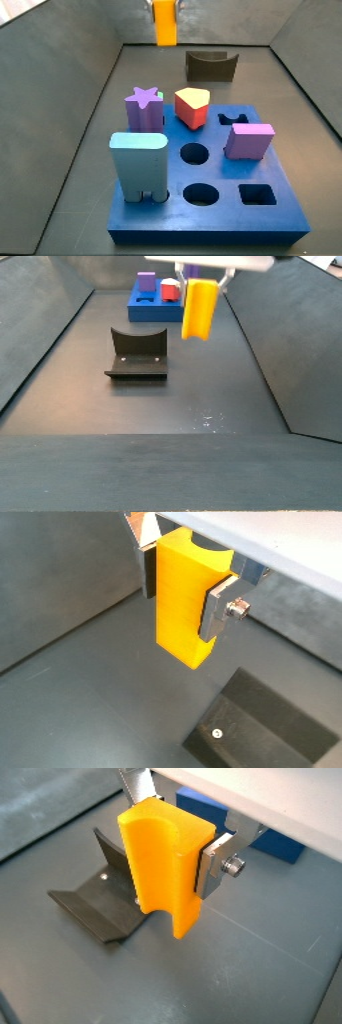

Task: Pick up the arch object. Move up. Rotate the arch object. Move to above the board. Insert the arch object.
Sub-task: Move to above the board.

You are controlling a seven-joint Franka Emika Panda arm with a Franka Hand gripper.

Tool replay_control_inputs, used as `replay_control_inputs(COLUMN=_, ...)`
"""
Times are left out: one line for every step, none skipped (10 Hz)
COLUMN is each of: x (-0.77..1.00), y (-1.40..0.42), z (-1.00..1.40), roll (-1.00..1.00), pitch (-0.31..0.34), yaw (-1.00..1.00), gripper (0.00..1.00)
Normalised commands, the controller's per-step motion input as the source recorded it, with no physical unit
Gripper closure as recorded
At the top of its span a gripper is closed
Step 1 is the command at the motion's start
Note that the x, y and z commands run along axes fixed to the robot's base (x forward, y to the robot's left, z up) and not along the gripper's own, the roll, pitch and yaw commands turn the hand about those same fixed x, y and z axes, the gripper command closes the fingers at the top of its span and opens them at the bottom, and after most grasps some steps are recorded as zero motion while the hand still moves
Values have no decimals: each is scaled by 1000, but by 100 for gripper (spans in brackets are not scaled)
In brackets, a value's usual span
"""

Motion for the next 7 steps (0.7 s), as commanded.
replay_control_inputs(x=126, y=23, z=1000, roll=171, pitch=75, yaw=26, gripper=100)
replay_control_inputs(x=103, y=16, z=1000, roll=163, pitch=77, yaw=28, gripper=100)
replay_control_inputs(x=94, y=13, z=1000, roll=159, pitch=77, yaw=29, gripper=100)
replay_control_inputs(x=74, y=5, z=1000, roll=152, pitch=76, yaw=29, gripper=100)
replay_control_inputs(x=53, y=-1, z=883, roll=147, pitch=76, yaw=30, gripper=100)
replay_control_inputs(x=30, y=-6, z=746, roll=141, pitch=76, yaw=30, gripper=100)
replay_control_inputs(x=15, y=-7, z=569, roll=137, pitch=74, yaw=30, gripper=100)
